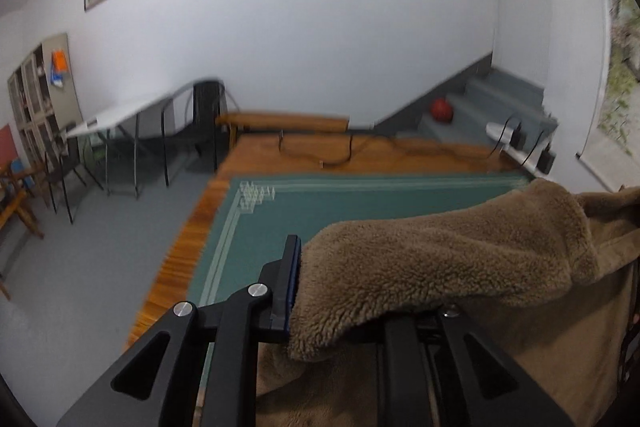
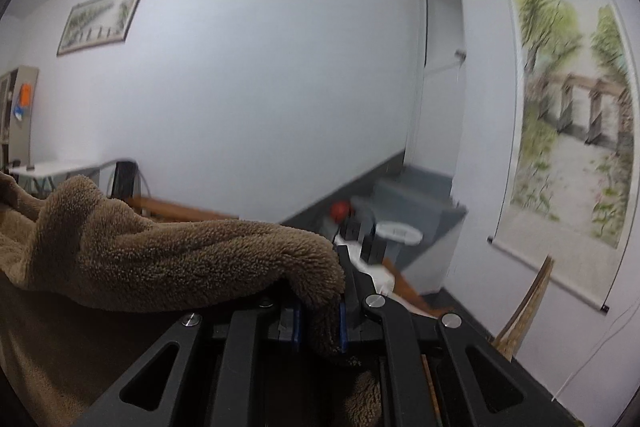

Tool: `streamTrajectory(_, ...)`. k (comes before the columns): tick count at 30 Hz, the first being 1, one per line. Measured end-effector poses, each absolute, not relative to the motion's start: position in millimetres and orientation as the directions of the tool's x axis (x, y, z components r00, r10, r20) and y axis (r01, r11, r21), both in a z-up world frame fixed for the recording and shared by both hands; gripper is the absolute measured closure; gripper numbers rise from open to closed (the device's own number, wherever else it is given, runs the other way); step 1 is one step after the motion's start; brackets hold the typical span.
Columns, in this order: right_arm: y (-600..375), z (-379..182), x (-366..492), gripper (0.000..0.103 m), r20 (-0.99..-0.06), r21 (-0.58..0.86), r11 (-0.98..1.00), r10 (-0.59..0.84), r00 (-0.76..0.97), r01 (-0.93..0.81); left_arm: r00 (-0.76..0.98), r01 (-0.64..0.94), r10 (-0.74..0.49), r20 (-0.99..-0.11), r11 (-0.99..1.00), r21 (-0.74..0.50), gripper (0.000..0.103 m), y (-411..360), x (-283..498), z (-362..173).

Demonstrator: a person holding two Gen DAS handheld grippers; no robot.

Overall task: Fold clothes
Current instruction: 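Lower the blanket onto the green table with both grippers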

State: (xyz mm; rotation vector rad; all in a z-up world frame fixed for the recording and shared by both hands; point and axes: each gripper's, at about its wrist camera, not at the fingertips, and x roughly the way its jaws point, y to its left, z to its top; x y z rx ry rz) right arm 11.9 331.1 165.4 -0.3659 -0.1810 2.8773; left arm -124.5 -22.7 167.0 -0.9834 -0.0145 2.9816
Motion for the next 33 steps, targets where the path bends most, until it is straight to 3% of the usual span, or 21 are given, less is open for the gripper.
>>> streamTrajectory(5, 342, 120, -25, 0.091, -0.372, -0.164, -0.967, 0.245, -0.895, -0.196, -0.737, 0.001, 0.002, -0.676, -1.000, -0.005, 0.085, -10, -168, 121)
streamTrajectory(12, 364, 97, -66, 0.091, -0.494, -0.206, -0.963, 0.257, -0.831, -0.176, -0.667, 0.003, -0.018, -0.745, -1.000, 0.022, 0.085, -3, -196, 74)
streamTrajectory(22, 365, 75, -96, 0.091, -0.589, -0.234, -0.962, 0.257, -0.767, -0.143, -0.605, -0.001, -0.046, -0.795, -0.998, 0.059, 0.085, 3, -218, 34)
streamTrajectory(33, 368, 66, -109, 0.087, -0.644, -0.281, -0.953, 0.277, -0.714, -0.116, -0.599, -0.016, -0.107, -0.793, -0.989, 0.146, 0.083, 14, -221, 28)
